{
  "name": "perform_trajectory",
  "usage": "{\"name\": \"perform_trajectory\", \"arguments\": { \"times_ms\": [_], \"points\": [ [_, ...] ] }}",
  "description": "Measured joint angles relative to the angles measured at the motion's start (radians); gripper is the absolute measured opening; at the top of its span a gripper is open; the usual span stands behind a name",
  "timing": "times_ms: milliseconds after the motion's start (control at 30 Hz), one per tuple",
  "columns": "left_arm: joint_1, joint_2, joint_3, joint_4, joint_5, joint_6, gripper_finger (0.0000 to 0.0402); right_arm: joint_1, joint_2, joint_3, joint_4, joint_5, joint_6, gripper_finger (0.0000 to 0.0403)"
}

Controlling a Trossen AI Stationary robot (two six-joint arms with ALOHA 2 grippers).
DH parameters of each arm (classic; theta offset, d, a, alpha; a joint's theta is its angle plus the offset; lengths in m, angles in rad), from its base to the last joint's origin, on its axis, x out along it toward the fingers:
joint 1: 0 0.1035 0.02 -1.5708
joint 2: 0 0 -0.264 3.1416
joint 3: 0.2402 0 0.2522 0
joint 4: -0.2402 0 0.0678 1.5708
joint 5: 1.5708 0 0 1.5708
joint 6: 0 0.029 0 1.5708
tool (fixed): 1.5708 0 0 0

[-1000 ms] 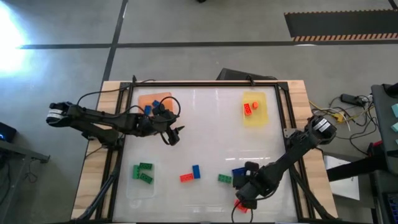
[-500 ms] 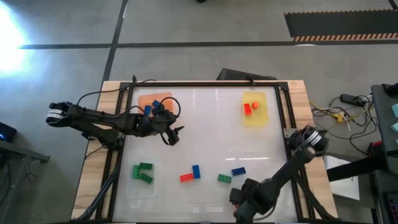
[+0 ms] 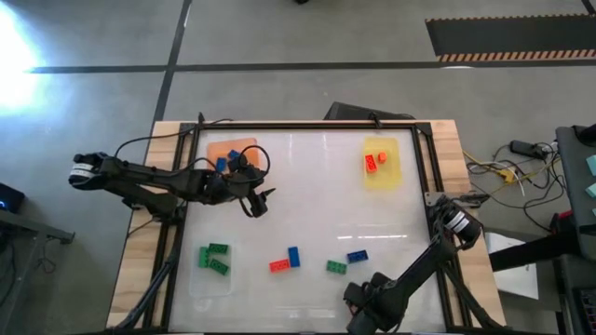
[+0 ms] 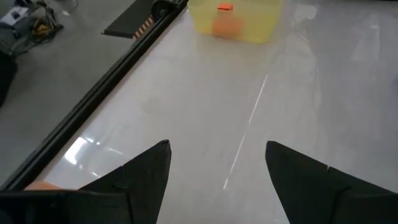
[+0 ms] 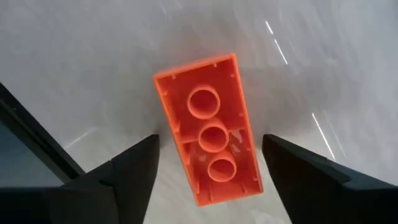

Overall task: Sort & place blocks by color
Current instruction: Put the orange game piece into the yellow bin

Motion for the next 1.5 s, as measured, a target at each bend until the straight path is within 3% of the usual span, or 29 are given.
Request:
{"name": "perform_trajectory", "arguments": {
  "times_ms": [133,333,567,767,1033,1267,1500],
  "points": [
    [0.0,0.0,0.001,0.003,-0.001,0.035,0.0247,0.0,-0.001,0.0,-0.006,0.008,-0.007,0.0228],
    [0.0,0.0,0.002,0.018,-0.002,0.078,0.0247,0.0,-0.007,0.0,0.003,0.035,-0.019,0.0124],
    [-0.001,-0.013,0.002,0.023,-0.063,0.084,0.0247,-0.027,-0.07,-0.002,-0.008,0.036,-0.032,0.0121],
    [-0.011,-0.081,-0.014,0.021,-0.079,0.085,0.0247,-0.136,-0.193,-0.001,-0.141,0.113,-0.034,0.0121],
    [-0.013,-0.136,-0.061,0.022,-0.078,0.084,0.0247,-0.44,-0.365,-0.001,-0.388,0.201,-0.209,0.0122],
    [-0.013,-0.162,-0.084,0.022,-0.078,0.084,0.0247,-0.784,-0.469,-0.018,-0.4,0.276,-0.569,0.0127],
    [-0.013,-0.169,-0.09,0.021,-0.077,0.079,0.0247,-1.111,-0.529,-0.109,-0.397,0.241,-0.736,0.0128]
  ]
}}
